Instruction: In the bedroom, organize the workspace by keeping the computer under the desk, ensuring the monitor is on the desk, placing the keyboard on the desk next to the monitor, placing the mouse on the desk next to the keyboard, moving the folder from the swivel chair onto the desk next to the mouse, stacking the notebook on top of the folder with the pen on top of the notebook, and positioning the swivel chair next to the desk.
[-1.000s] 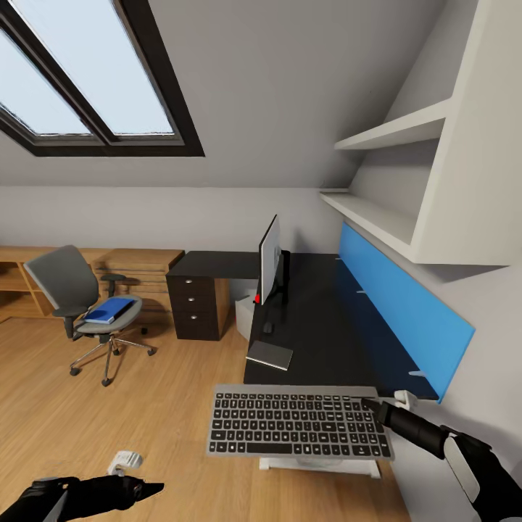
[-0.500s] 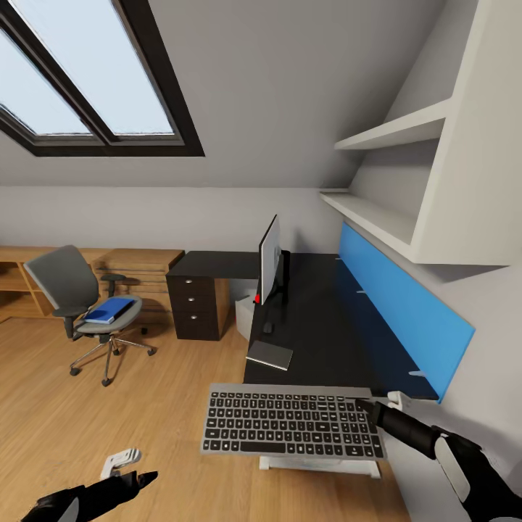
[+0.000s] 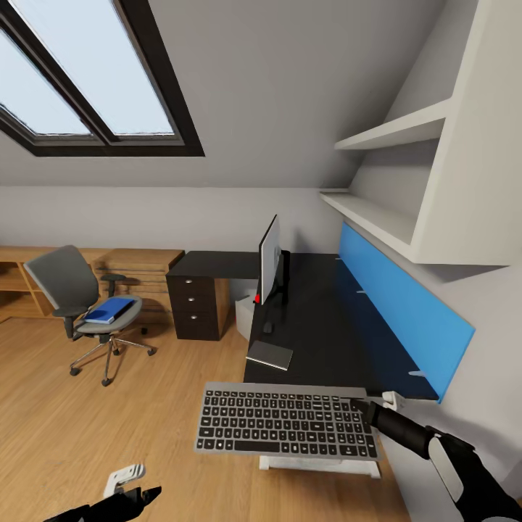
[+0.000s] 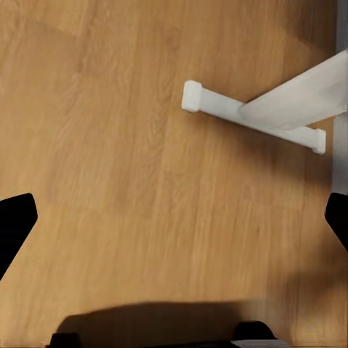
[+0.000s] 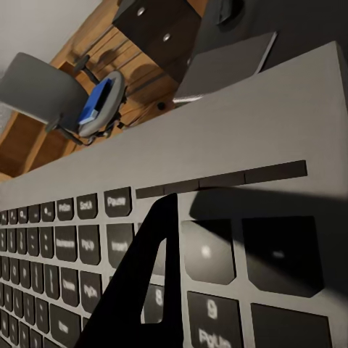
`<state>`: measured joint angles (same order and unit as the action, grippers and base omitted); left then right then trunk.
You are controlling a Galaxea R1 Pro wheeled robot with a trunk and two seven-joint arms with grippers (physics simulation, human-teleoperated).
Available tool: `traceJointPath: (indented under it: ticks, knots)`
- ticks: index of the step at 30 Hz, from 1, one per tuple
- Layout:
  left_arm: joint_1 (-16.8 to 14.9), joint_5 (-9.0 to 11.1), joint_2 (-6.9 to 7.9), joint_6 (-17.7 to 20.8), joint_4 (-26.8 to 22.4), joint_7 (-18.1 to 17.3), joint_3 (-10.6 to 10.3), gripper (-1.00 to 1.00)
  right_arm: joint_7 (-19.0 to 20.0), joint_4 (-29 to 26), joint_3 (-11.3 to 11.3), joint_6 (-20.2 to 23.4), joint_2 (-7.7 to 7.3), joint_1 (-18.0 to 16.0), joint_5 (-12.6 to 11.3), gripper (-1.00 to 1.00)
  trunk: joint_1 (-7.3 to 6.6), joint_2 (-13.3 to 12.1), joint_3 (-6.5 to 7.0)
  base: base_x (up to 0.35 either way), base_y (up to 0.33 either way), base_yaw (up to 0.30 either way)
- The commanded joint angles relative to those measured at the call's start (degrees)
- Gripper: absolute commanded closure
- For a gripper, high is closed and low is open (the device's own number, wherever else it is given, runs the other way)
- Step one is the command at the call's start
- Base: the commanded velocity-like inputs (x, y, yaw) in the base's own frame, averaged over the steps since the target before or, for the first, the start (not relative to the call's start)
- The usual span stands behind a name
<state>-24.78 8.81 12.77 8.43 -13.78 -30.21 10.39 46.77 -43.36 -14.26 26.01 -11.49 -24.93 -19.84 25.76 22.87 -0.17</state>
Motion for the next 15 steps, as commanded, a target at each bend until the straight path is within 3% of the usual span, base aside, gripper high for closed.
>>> traceJointPath:
  ticks: [1,7,10,15]
  knots:
    - [0.0,0.6,-0.02,0.5,0.3,-0.2,0.1,-1.00,0.3,0.0,-0.1,0.5,0.07,0.0,-0.5,1.00,0.02,0.0,-0.02,0.000,0.000,0.000]
    - [0.0,1.0,-0.12,0.4,2.8,-0.2,0.2,-1.00,0.4,0.0,-0.1,0.5,0.41,0.0,-0.5,1.00,0.02,0.0,-0.02,0.000,0.000,0.000]
    - [0.0,1.9,-0.08,0.4,3.5,-0.1,0.2,-1.00,0.5,0.0,0.0,0.5,1.26,0.0,-0.5,1.00,0.02,0.0,-0.02,0.000,0.000,0.000]
    - [0.0,4.0,-0.25,-0.1,6.0,-0.1,0.2,-1.00,-0.6,0.0,0.0,0.6,4.85,0.0,-0.4,1.00,0.02,0.0,-0.02,0.000,0.000,0.000]
